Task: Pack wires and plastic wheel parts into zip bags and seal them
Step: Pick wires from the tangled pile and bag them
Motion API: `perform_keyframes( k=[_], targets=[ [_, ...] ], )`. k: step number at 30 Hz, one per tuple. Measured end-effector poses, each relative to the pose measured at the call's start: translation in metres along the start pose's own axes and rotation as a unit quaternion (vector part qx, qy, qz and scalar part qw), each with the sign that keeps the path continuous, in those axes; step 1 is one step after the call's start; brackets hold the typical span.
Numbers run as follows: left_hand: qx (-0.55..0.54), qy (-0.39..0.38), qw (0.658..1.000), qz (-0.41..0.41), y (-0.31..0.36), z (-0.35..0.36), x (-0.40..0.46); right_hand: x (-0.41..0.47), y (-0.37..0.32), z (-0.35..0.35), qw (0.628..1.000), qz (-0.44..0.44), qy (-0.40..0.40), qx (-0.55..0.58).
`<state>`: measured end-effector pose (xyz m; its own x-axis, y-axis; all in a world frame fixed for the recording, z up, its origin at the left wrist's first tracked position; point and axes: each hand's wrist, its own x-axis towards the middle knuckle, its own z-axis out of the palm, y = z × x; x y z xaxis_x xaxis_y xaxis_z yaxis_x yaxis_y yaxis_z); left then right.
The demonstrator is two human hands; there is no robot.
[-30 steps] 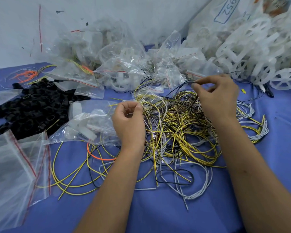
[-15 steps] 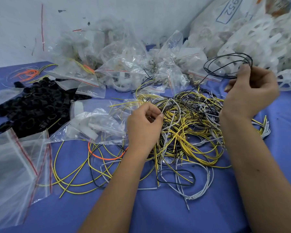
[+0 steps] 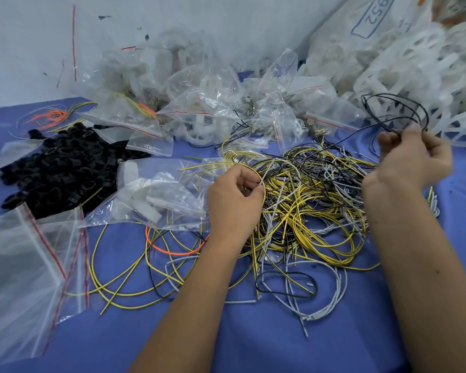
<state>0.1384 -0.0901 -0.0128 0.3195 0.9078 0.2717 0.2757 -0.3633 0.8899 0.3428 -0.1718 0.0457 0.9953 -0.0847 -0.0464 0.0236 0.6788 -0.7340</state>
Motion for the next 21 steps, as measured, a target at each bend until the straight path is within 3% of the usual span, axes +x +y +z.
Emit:
perform_keyframes(
  k=[12,21],
  targets=[
    [-0.005,0.016,1.000,-0.003,-0.001,-0.001,0.000,0.009,-0.011,-0.007,0.981,0.102,0.070,0.151],
    [-0.087,0.193,0.971,-0.107,-0.009,-0.004,0.010,0.001,-0.010,-0.005,0.980,0.131,0.056,0.138]
  ],
)
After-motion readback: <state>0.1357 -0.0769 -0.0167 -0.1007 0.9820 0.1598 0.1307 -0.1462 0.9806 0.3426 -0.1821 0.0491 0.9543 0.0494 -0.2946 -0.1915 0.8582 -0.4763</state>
